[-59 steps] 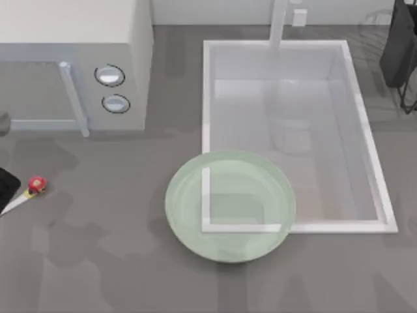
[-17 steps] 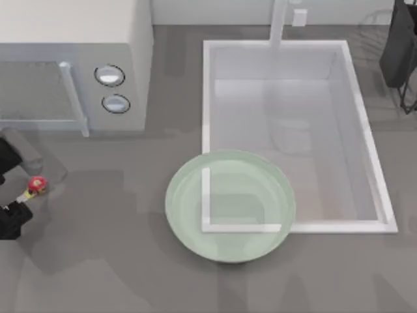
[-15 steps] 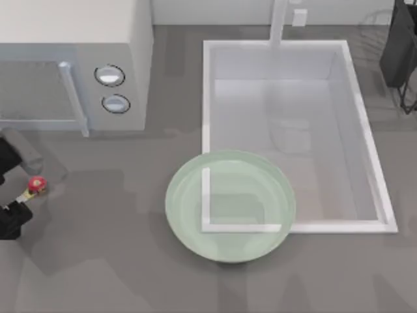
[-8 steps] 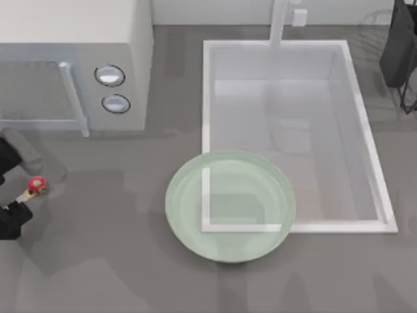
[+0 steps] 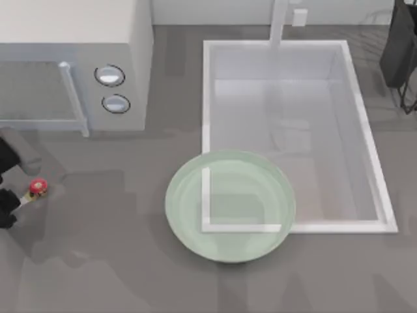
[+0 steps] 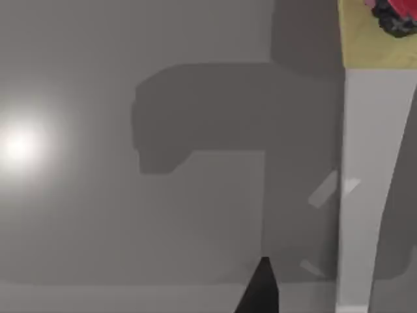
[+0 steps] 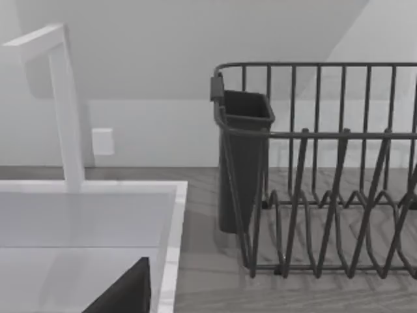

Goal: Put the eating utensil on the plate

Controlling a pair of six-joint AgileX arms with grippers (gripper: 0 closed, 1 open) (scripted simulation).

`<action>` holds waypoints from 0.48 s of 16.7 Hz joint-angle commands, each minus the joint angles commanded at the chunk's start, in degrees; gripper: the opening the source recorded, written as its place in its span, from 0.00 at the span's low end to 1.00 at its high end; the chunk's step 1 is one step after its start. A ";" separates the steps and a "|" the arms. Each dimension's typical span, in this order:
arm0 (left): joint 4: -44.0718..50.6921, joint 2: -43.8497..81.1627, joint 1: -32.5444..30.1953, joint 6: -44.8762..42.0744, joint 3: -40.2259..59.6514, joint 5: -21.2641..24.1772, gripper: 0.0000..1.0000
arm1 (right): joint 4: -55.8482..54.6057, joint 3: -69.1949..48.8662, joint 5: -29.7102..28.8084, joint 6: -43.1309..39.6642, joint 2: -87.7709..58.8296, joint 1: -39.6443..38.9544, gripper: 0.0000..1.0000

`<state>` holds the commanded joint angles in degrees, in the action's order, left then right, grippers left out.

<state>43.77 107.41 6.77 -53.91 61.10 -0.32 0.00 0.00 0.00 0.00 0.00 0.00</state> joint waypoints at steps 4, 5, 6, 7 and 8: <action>5.51 -4.61 1.53 -0.09 2.36 -2.19 0.00 | 0.00 0.00 0.00 0.00 0.00 0.00 1.00; 7.41 -5.87 1.77 -0.12 3.52 -2.58 0.00 | 0.00 0.00 0.00 0.00 0.00 0.00 1.00; 9.40 -7.02 1.90 -0.12 4.85 -2.78 0.00 | 0.00 0.00 0.00 0.00 0.00 0.00 1.00; 11.42 -7.96 1.87 -0.12 6.29 -2.76 0.00 | 0.00 0.00 0.00 0.00 0.00 0.00 1.00; 13.40 -8.62 1.68 -0.10 7.77 -2.54 0.00 | 0.00 0.00 0.00 0.00 0.00 0.00 1.00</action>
<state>57.17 98.79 8.44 -54.01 68.86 -2.86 0.00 0.00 0.00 0.00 0.00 0.00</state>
